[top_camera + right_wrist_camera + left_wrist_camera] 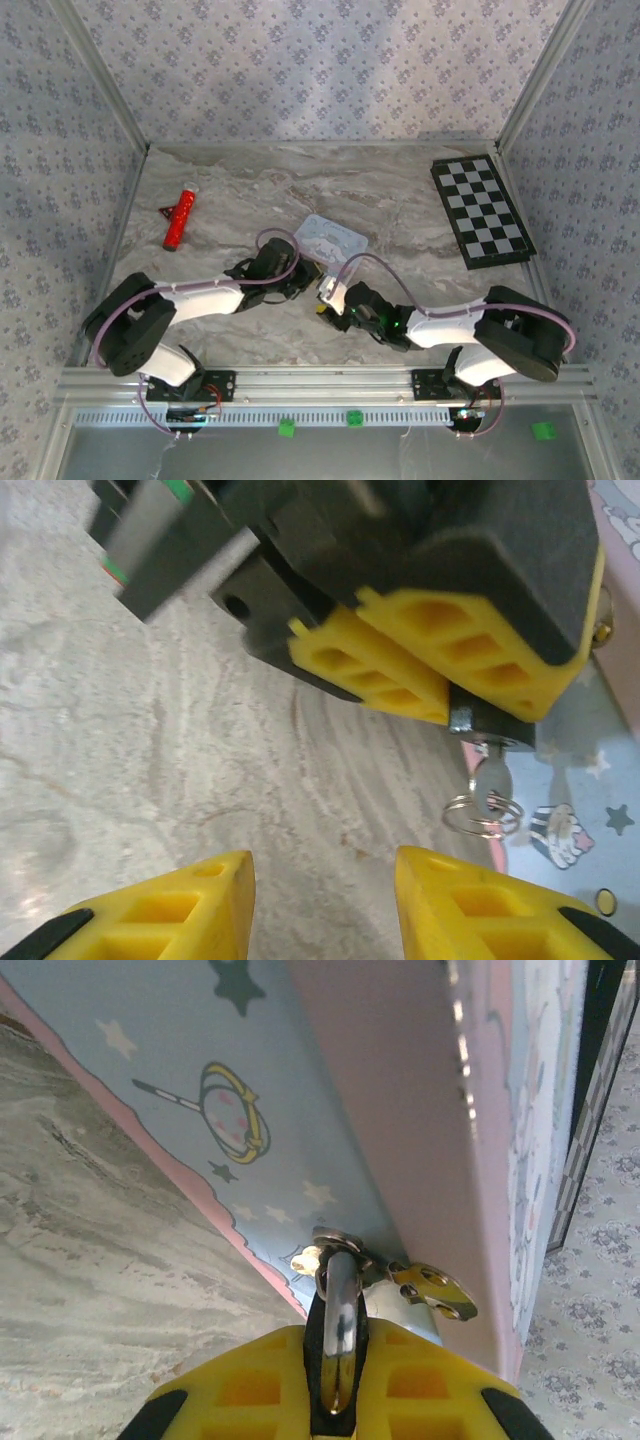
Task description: Unlock the padlock with the key
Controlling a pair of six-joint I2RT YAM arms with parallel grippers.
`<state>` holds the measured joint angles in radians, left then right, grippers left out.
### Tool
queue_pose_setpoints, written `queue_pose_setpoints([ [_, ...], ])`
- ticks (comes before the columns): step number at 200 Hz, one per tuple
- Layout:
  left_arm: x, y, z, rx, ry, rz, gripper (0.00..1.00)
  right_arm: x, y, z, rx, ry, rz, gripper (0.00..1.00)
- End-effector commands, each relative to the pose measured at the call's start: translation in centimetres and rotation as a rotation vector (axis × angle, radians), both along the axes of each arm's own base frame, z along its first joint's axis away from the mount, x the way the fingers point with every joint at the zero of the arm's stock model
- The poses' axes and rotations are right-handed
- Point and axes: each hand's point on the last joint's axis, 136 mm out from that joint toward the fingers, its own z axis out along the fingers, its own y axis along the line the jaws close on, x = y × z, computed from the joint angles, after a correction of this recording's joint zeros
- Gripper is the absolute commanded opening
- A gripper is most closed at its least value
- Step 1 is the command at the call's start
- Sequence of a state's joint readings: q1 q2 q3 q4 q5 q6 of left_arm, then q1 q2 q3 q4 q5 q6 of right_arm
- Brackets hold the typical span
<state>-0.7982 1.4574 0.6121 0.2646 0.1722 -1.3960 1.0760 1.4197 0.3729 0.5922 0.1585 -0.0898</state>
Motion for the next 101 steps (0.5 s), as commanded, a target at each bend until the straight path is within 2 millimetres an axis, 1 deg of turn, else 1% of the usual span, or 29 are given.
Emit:
queue_pose_setpoints([
  [1,-0.2,0.6,1.1,0.0,-0.035,-0.014,0.0,1.7,0.1,1.9,0.017,-0.16,-0.033,0.42],
  [33,-0.5,0.9,0.9,-0.009,-0.041,-0.015,0.0,2.1,0.4,1.4,-0.013,-0.21,-0.052,0.41],
  [58,-0.7,0.9,0.8,-0.023,-0.038,-0.018,0.0,2.4,1.2,1.2,-0.03,-0.223,-0.037,0.4],
  [87,-0.7,0.8,1.5,-0.037,-0.057,-0.026,0.0,2.8,1.6,0.7,-0.041,-0.232,-0.04,0.36],
  [101,-0.9,0.7,1.8,-0.032,-0.068,-0.027,0.0,3.4,1.7,0.7,-0.04,-0.238,-0.065,0.35],
])
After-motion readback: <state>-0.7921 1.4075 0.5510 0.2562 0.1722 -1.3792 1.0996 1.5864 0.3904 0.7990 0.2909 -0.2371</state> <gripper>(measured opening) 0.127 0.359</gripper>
